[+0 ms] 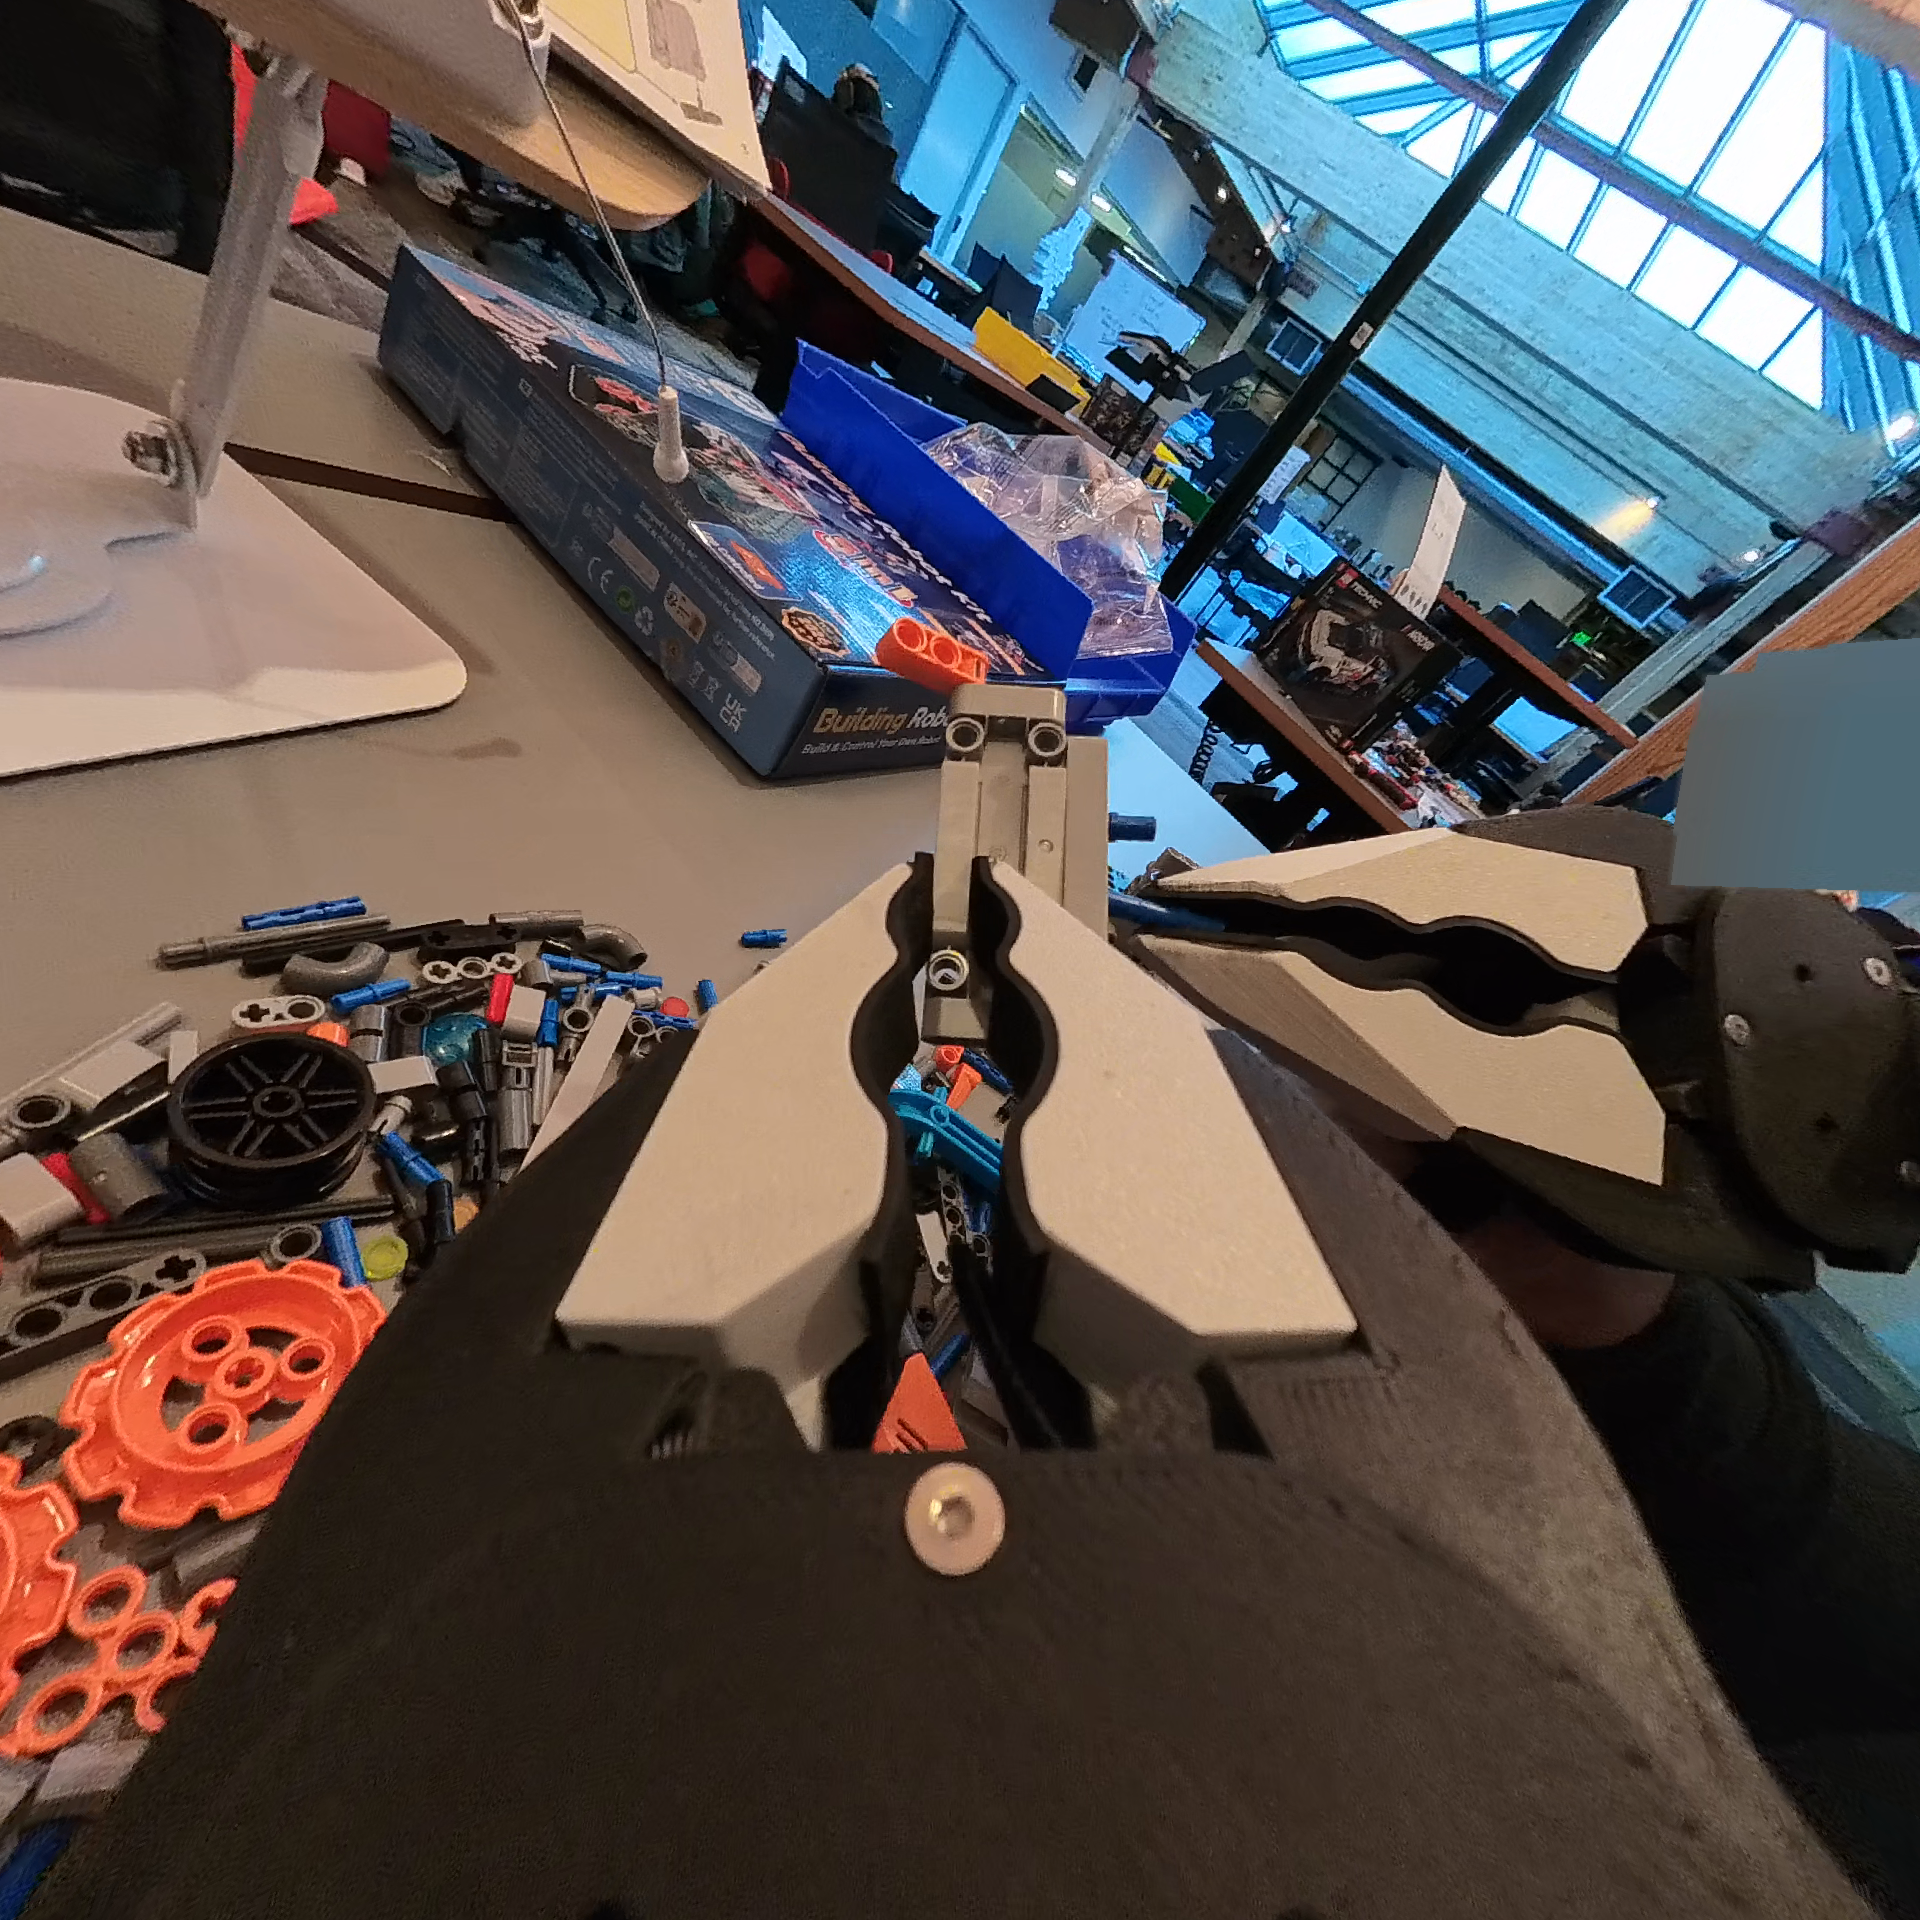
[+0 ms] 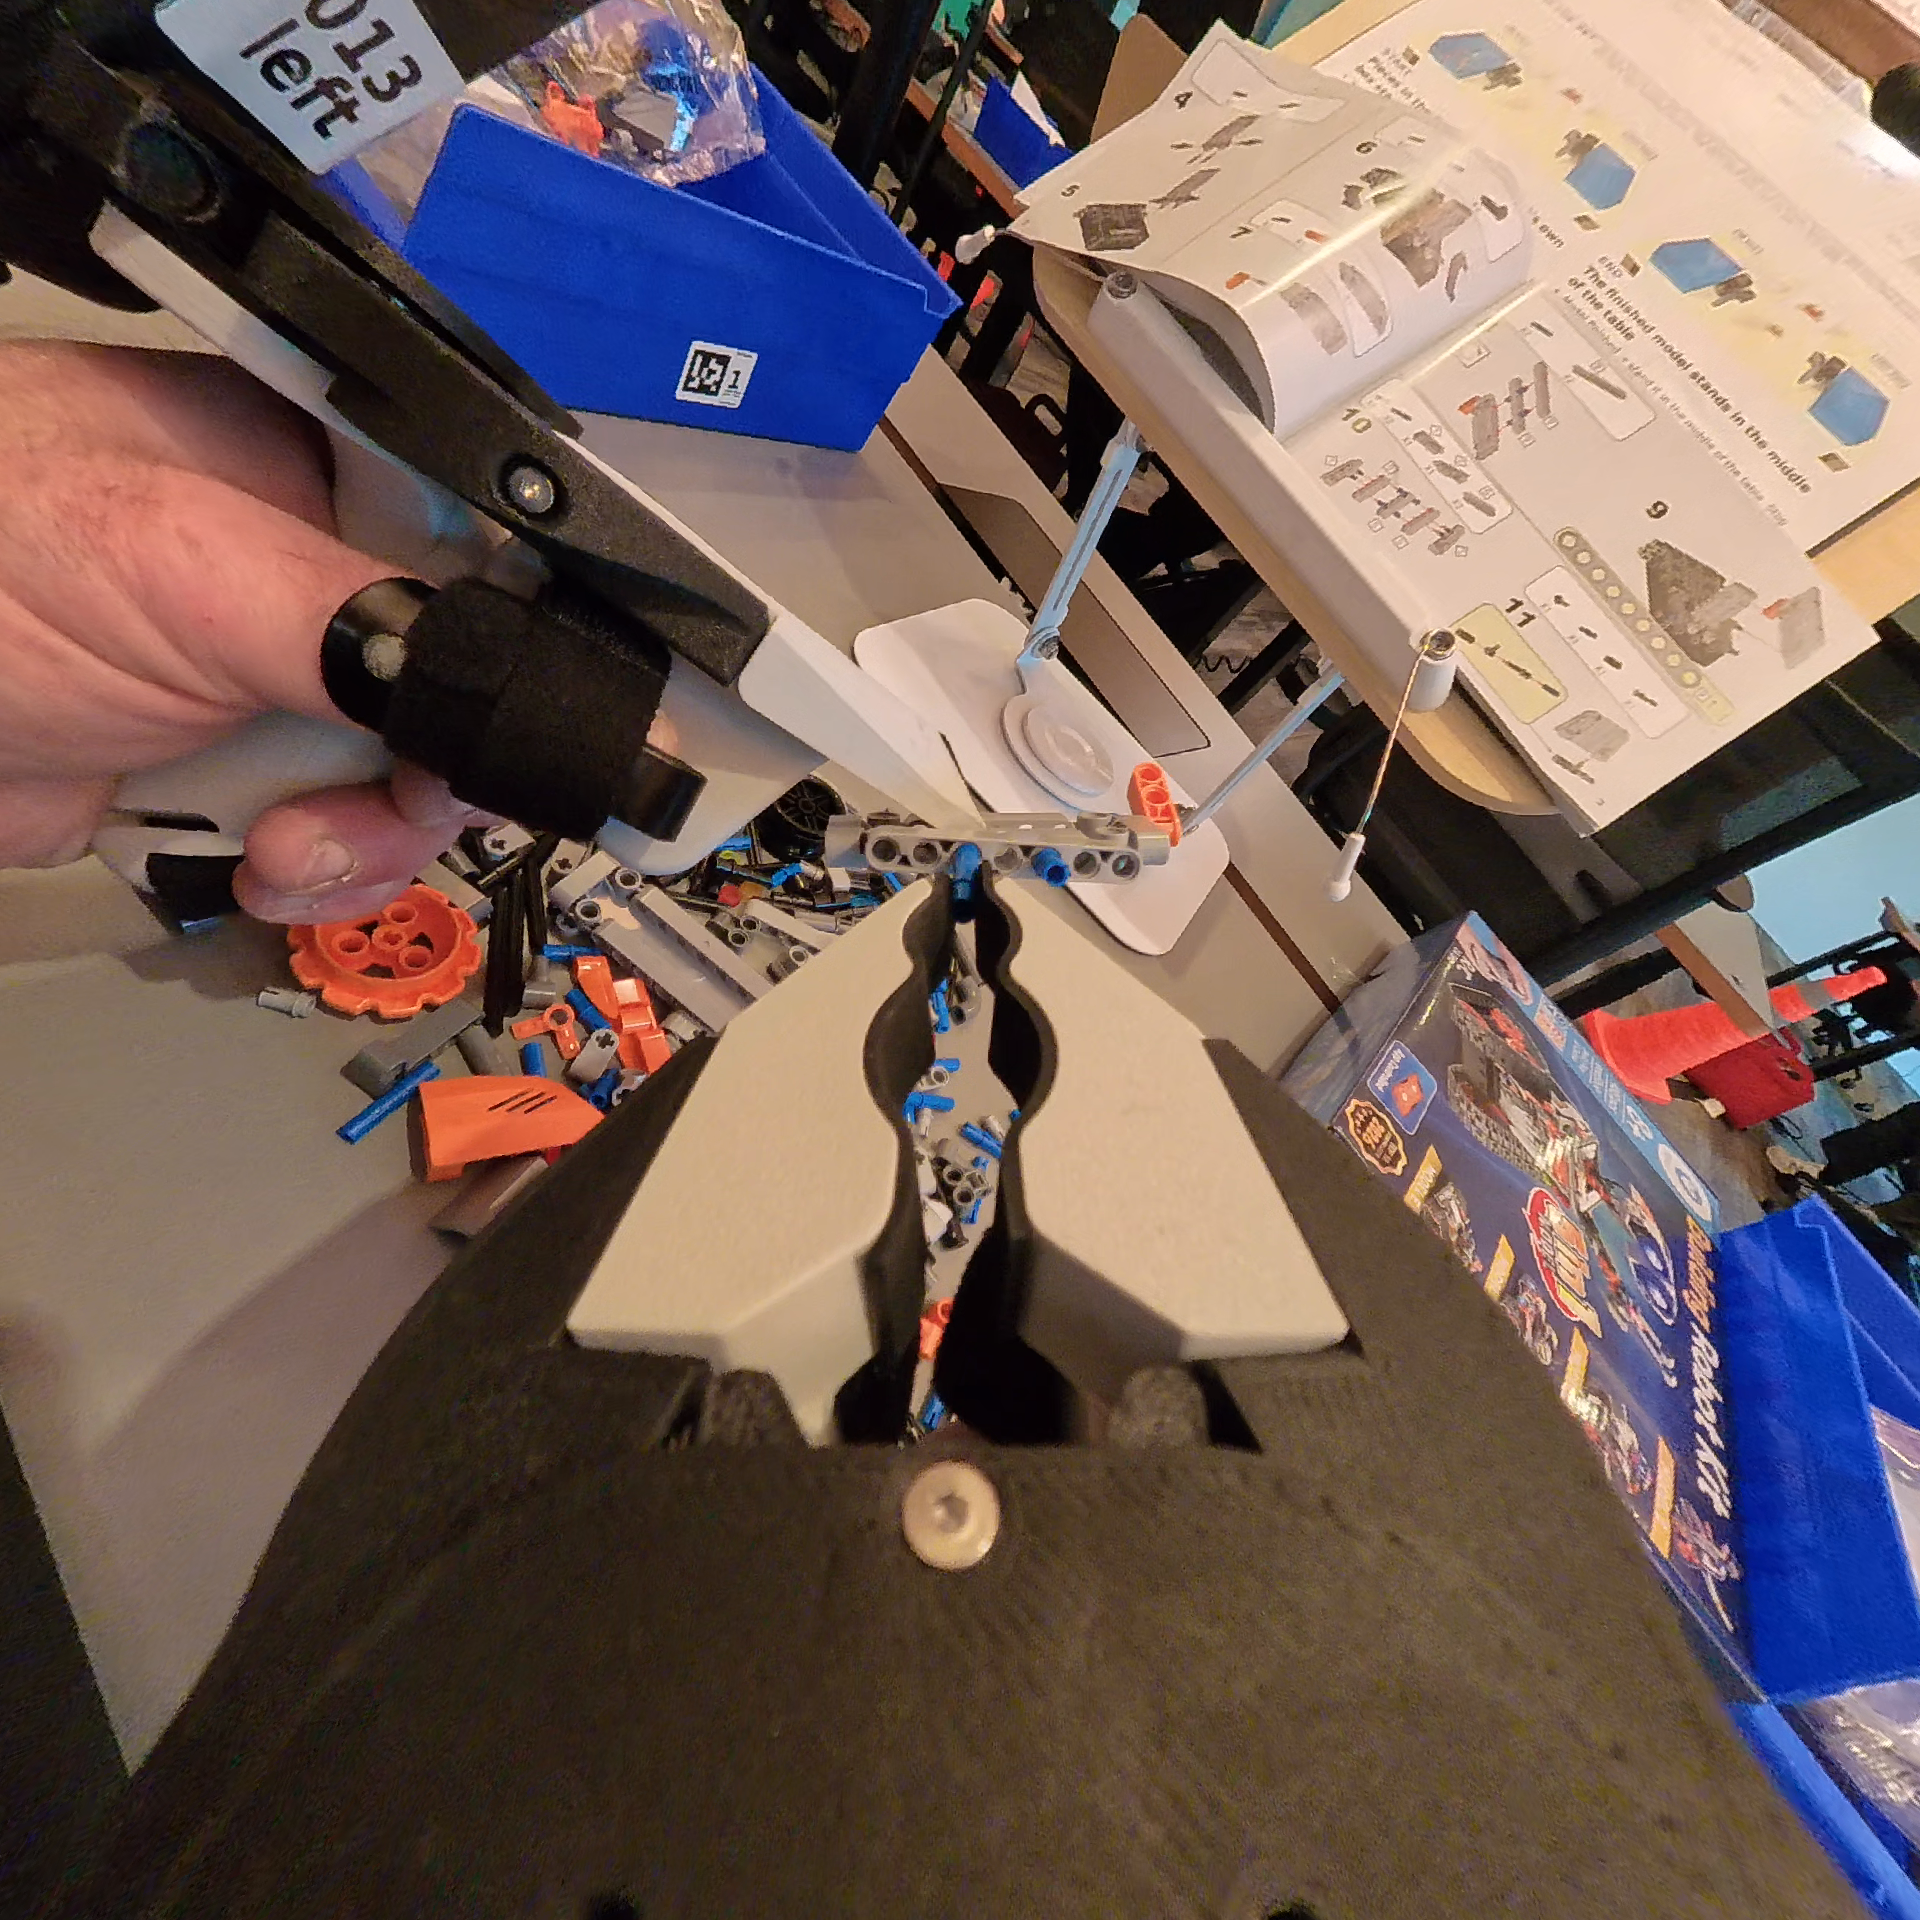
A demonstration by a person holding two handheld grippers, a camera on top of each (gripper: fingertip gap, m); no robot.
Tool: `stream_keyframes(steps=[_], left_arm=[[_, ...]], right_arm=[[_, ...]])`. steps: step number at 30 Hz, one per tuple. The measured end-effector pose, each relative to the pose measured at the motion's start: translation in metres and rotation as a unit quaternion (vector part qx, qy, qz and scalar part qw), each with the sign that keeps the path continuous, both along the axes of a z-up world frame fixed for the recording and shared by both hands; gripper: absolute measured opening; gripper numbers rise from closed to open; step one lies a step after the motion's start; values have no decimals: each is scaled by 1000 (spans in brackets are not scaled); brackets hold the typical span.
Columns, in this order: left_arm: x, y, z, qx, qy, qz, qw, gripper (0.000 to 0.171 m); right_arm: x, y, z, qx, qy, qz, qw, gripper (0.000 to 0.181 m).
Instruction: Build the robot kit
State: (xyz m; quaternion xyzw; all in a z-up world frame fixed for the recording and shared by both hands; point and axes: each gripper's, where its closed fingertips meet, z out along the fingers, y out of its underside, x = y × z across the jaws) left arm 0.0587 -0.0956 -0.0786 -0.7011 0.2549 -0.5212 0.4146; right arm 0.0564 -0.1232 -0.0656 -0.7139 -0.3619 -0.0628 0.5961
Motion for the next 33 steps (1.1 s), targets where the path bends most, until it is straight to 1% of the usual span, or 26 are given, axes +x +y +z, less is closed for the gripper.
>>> stream_keyframes(steps=[2, 12, 19, 26, 30, 33], left_arm=[[0, 0, 0, 13, 9, 4, 1000, 6], [0, 1, 0, 31, 24, 11, 999, 5], [1, -2, 1, 5, 2, -1, 1000, 6], [1, -1, -1, -4, 1, 1, 1000, 6], [1, -2, -2, 1, 6, 2, 1000, 6], [1, -2, -1, 19, 16, 9, 1000, 5]], right_arm=[[0, -1, -1, -1, -3, 2, 1000, 2], [0, -2, -3, -6, -13, 8, 1000, 2], [4, -1, 1, 3, -4, 0, 1000, 2], [4, -1, -2, 4, -27, -6, 1000, 2], [4, -1, -3, 3, -35, -9, 999, 3], [4, -1, -3, 4, -45, -11, 999, 2]])
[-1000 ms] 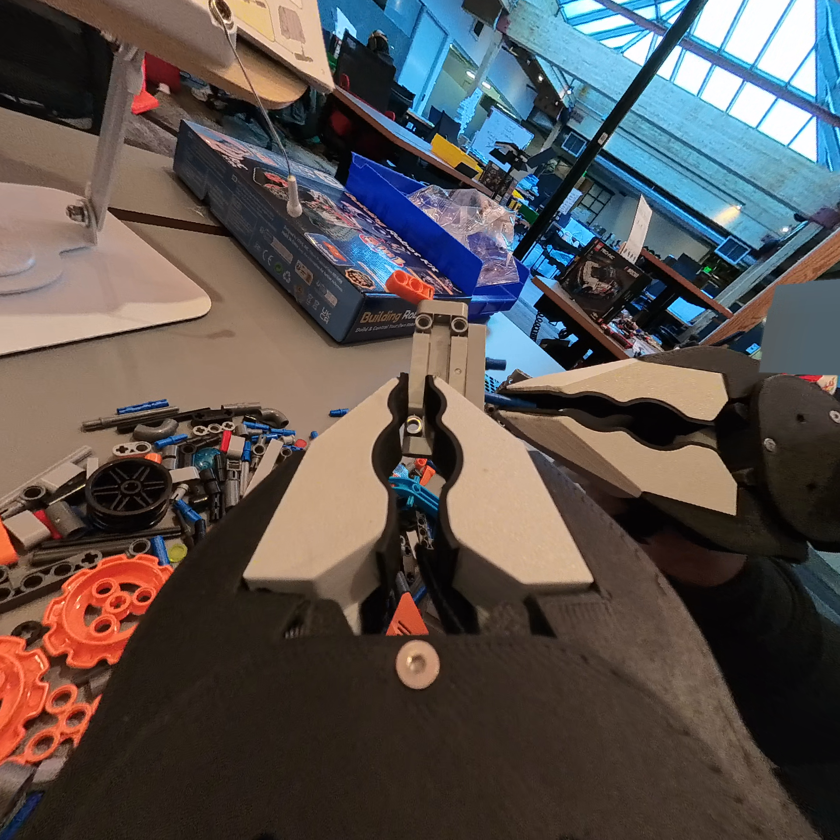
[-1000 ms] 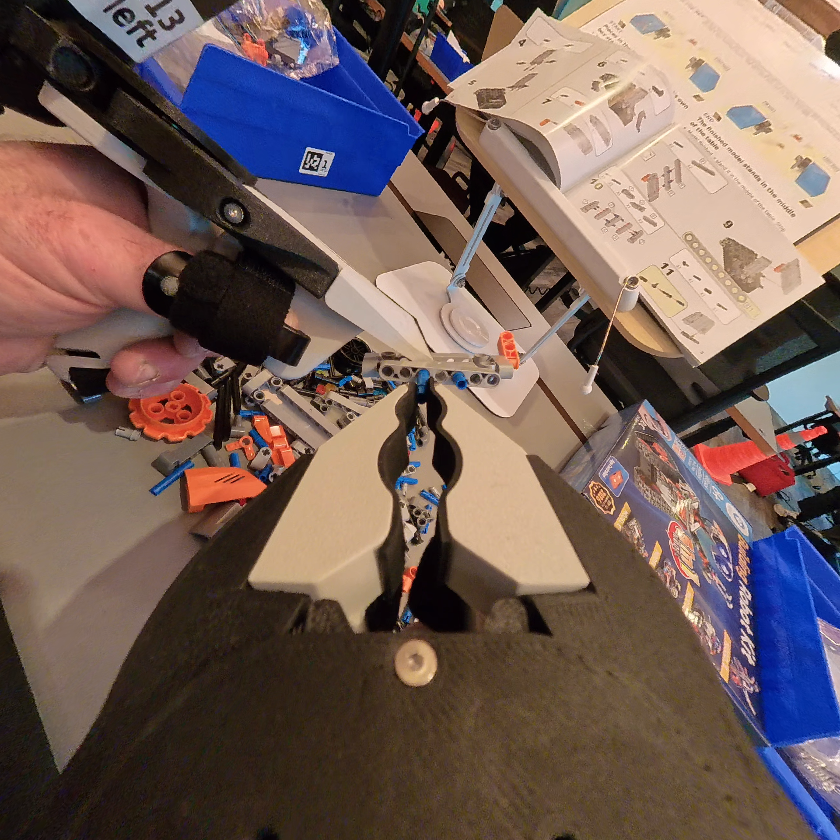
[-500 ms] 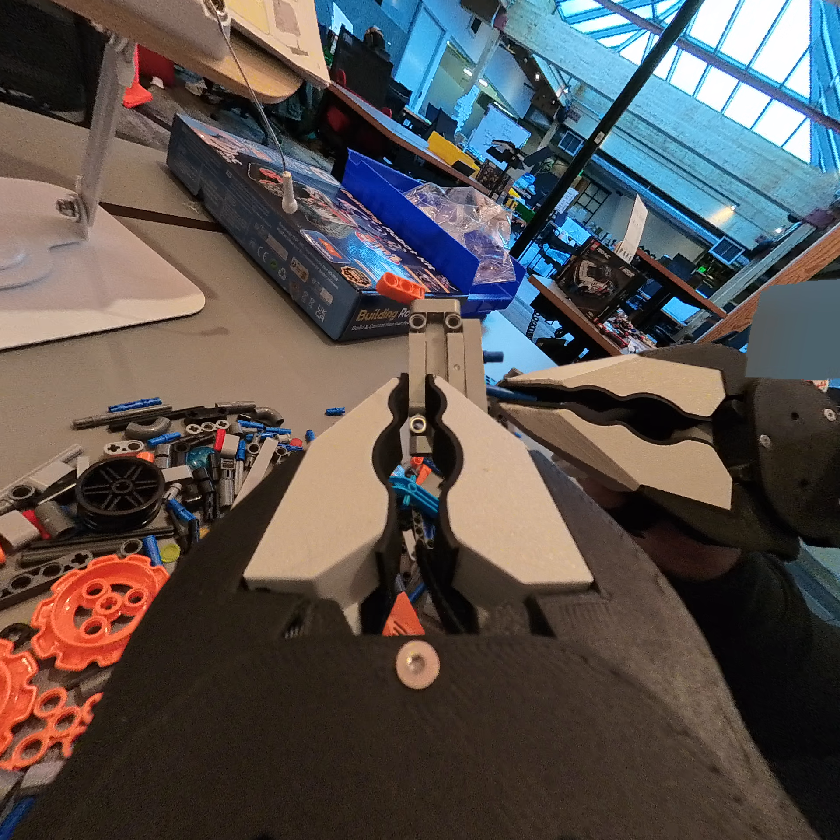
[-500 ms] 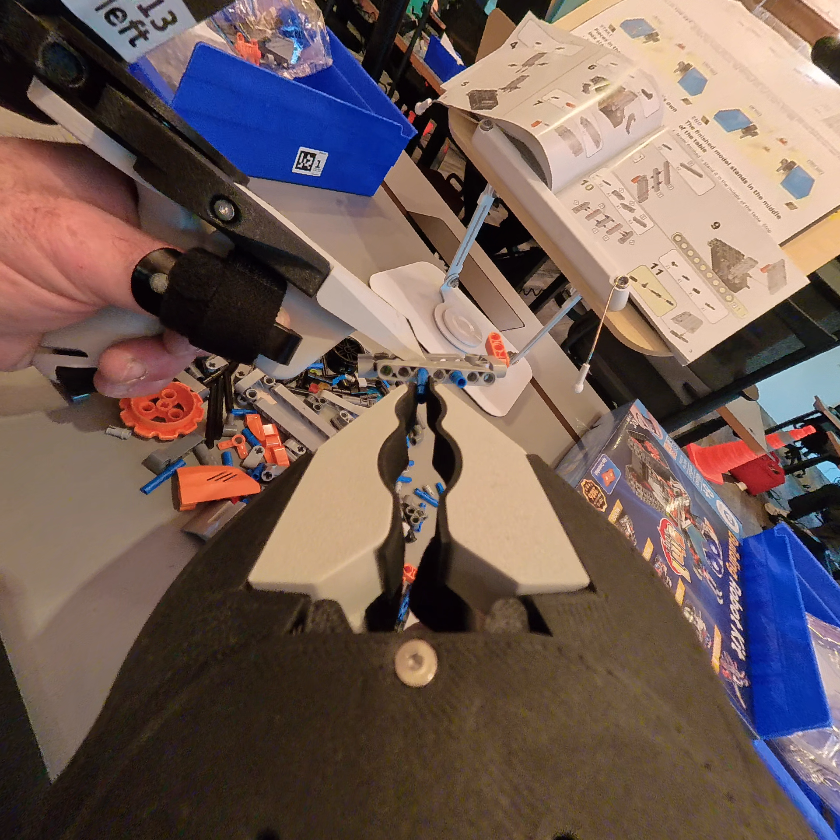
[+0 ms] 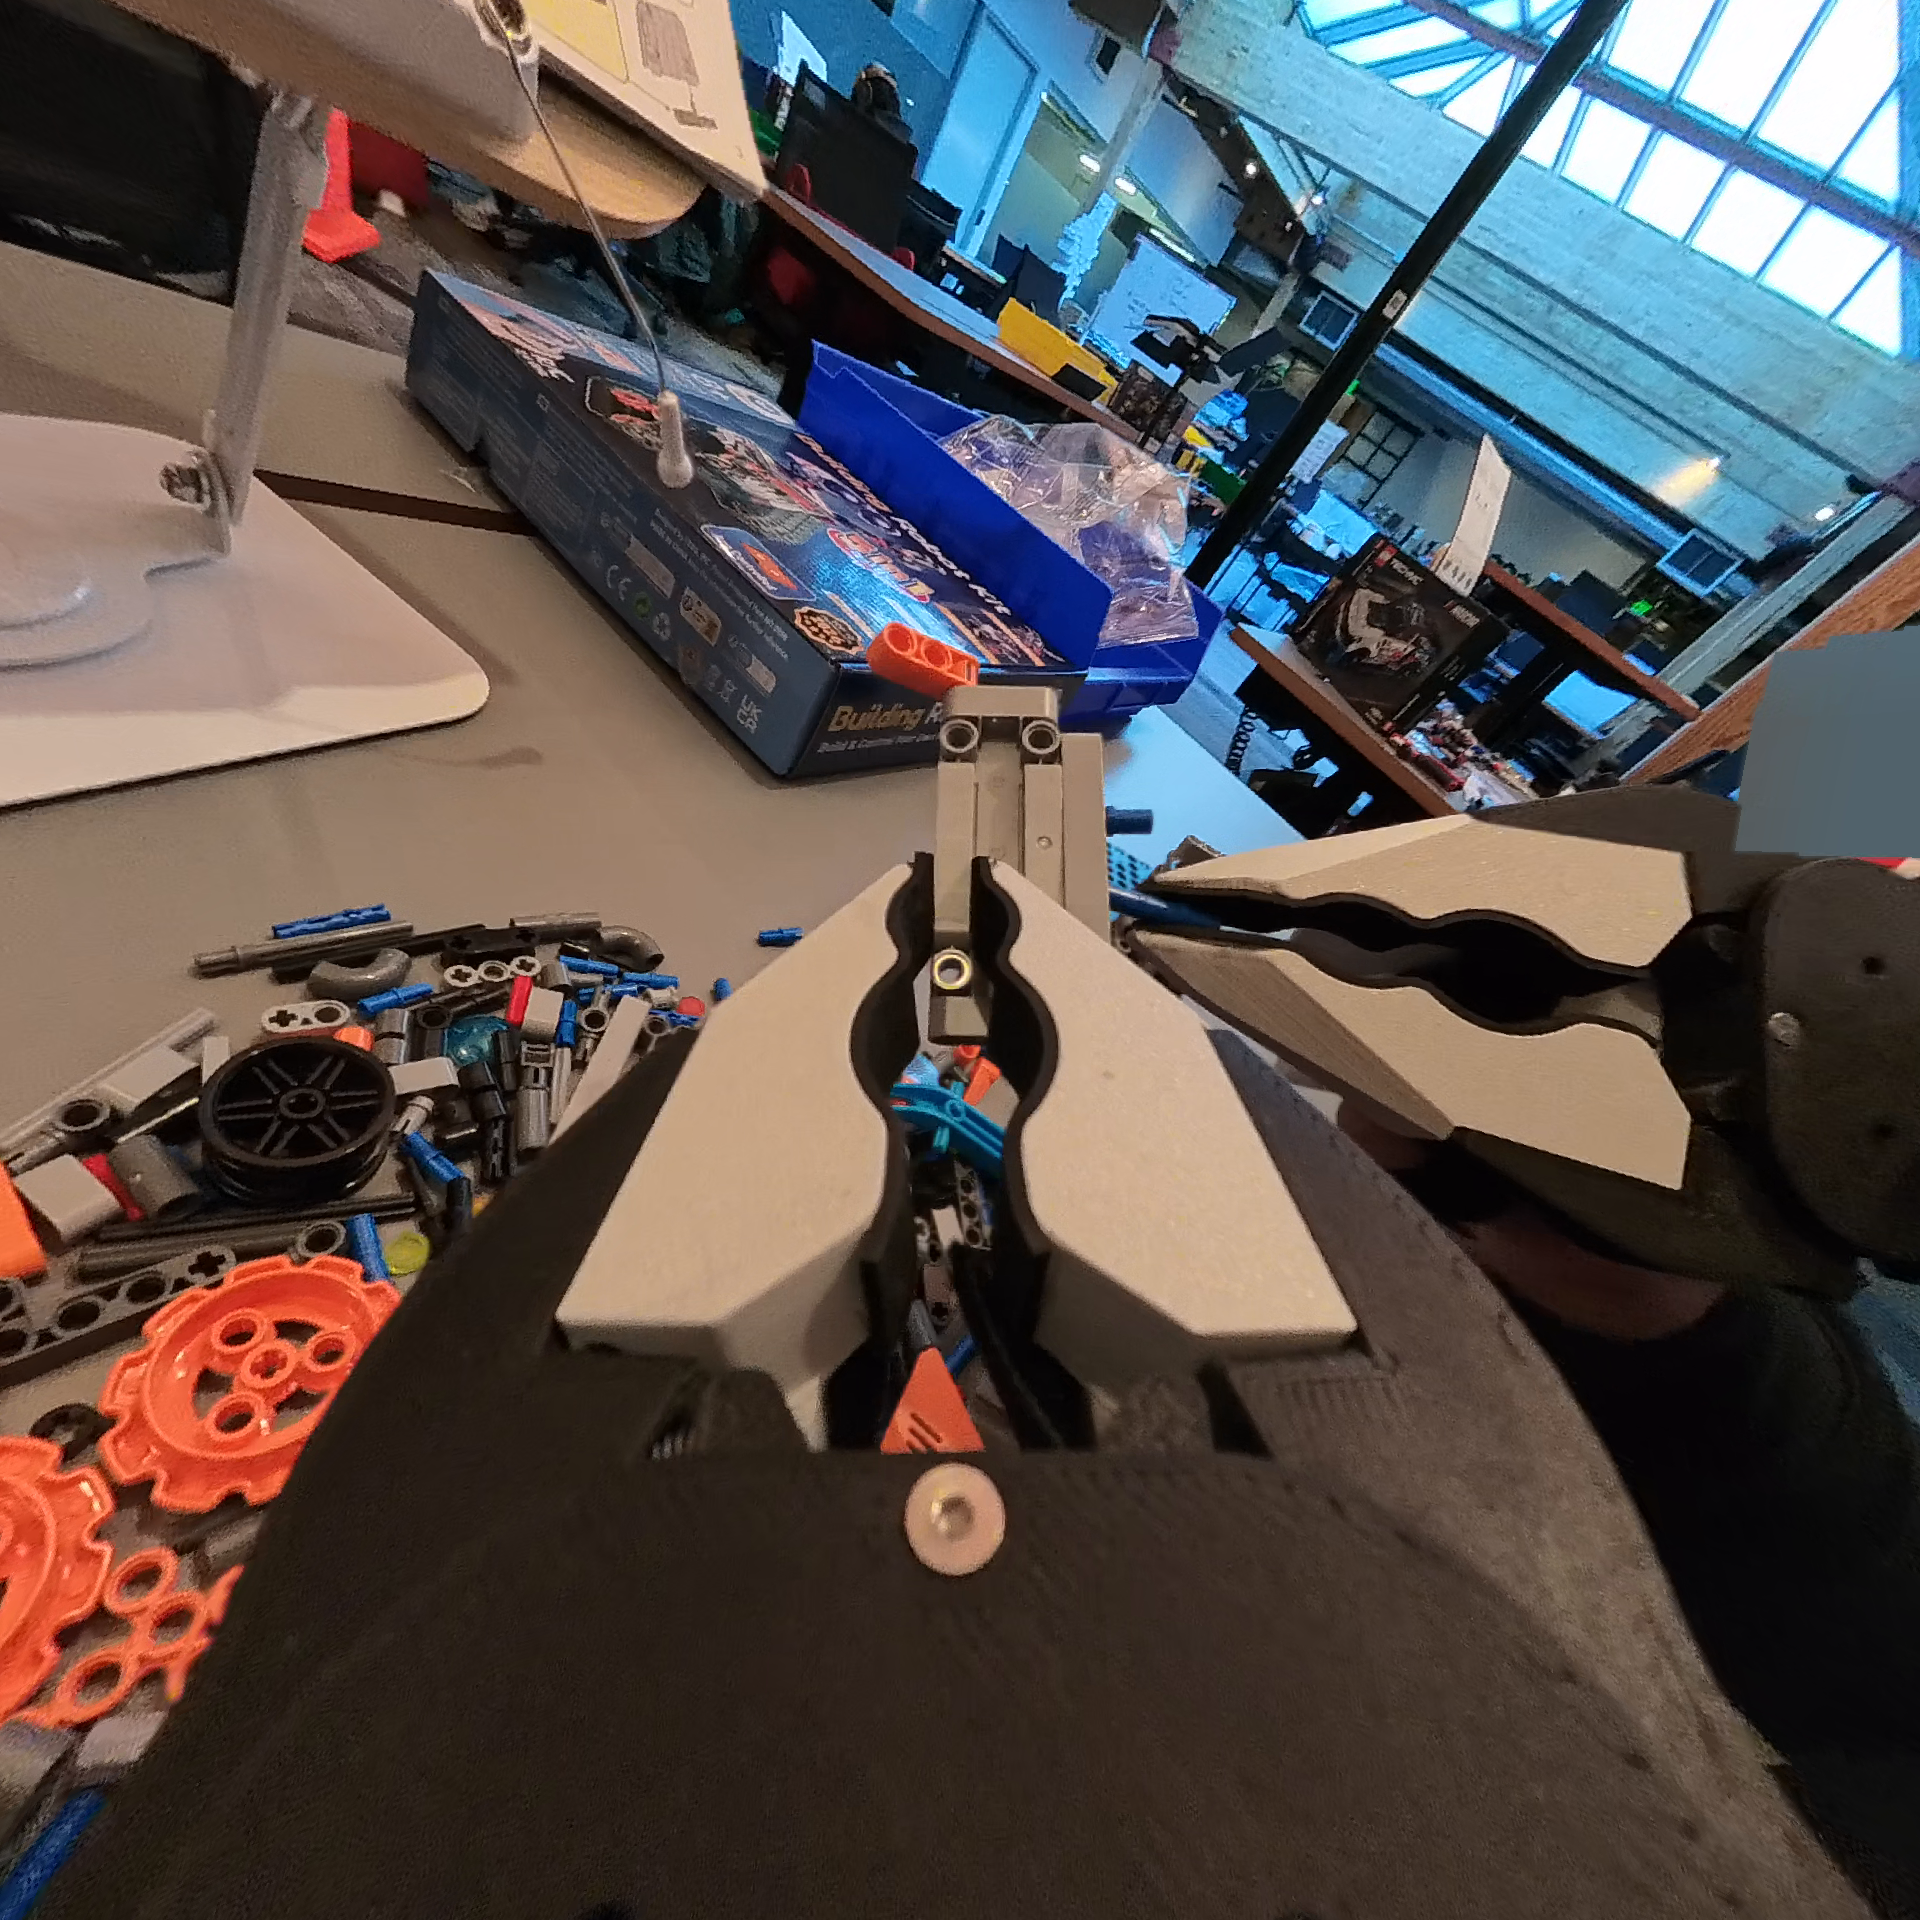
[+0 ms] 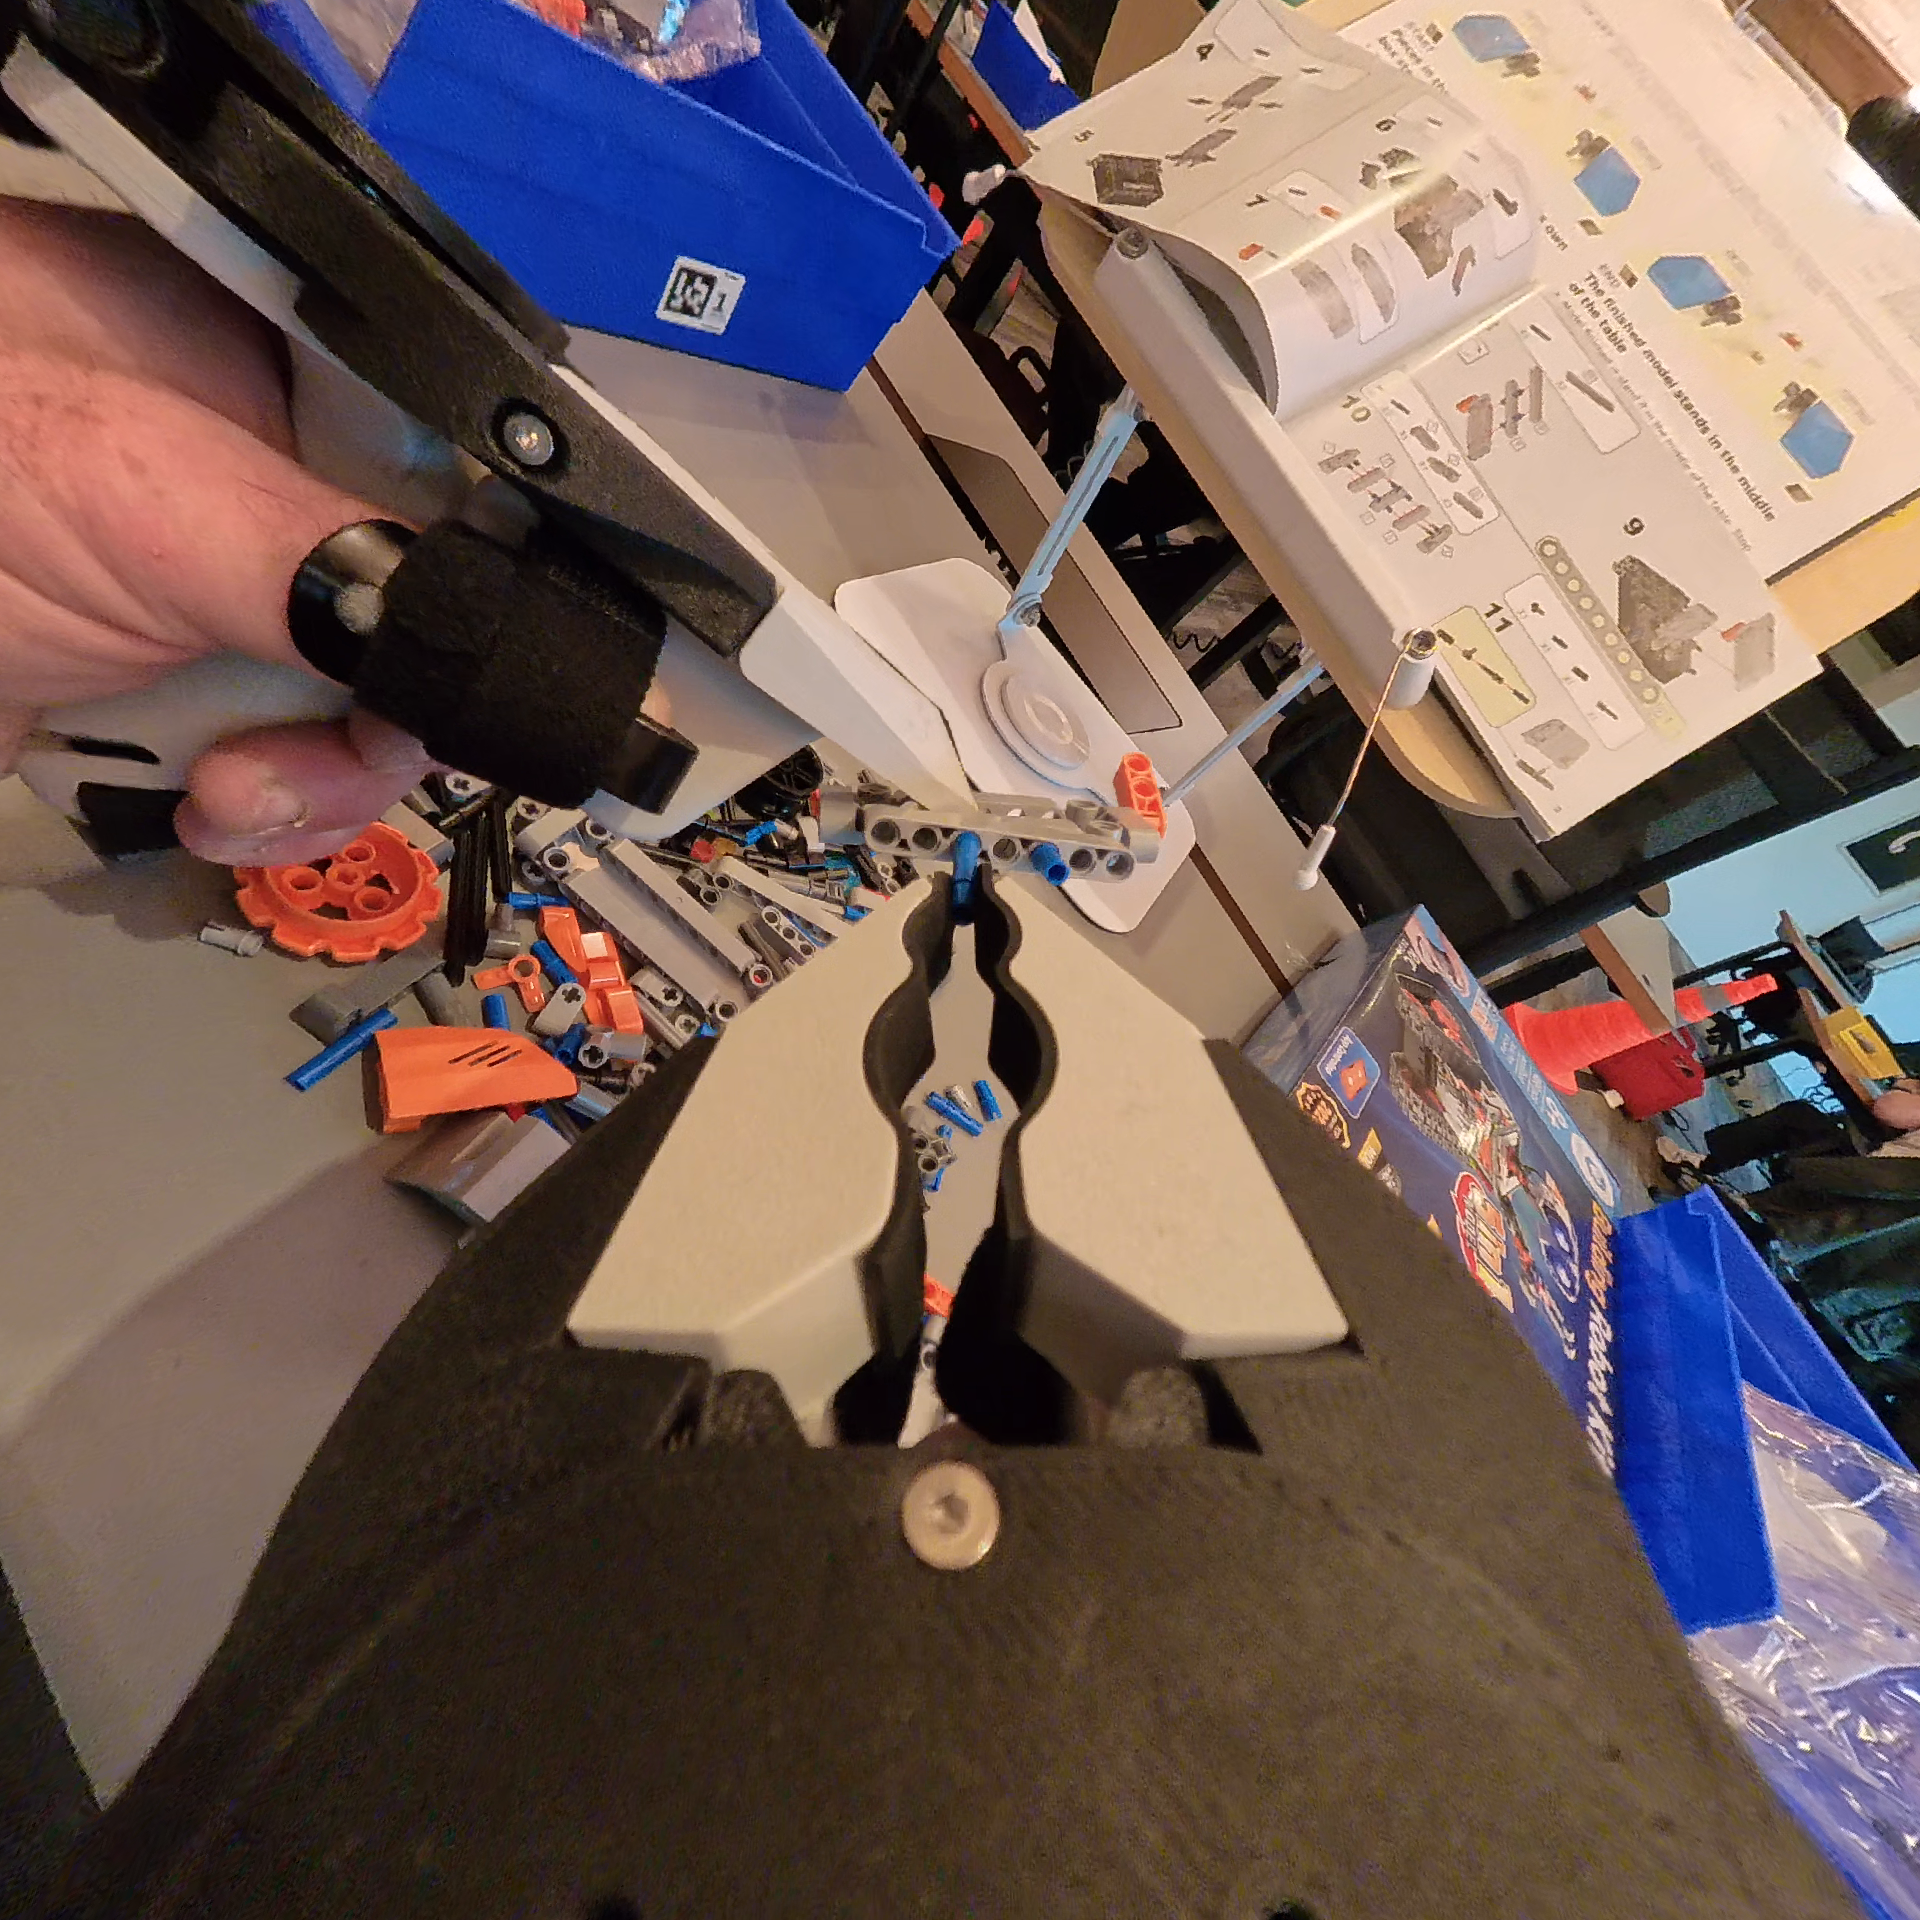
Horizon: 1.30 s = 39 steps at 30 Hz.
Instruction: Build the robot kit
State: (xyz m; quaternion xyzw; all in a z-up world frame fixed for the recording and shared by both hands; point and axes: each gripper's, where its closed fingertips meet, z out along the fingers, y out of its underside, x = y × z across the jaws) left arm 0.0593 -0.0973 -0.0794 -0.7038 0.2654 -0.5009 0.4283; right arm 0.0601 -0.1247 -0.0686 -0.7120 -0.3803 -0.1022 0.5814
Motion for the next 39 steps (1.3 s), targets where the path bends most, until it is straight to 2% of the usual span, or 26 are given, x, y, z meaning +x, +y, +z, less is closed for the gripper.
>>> stream_keyframes(steps=[14, 17, 19, 33, 39], left_arm=[[-1, 1, -2, 44, 41, 19, 998, 5], [-2, 1, 3, 65, 45, 27, 997, 6], [-2, 0, 7, 98, 59, 36, 993, 6], [-4, -2, 5, 21, 3, 8, 1000, 5], [-1, -7, 4, -9, -21, -9, 1000, 6]], right_arm=[[0, -1, -6, -5, -36, -6, 999, 2], [-2, 0, -14, -20, -45, -2, 999, 2], [-3, -1, -9, -6, -38, -2, 999, 1], [-2, -3, 2, 1, 25, 19, 1000, 2], [0, -5, 8, -10, 84, 38, 996, 2]])
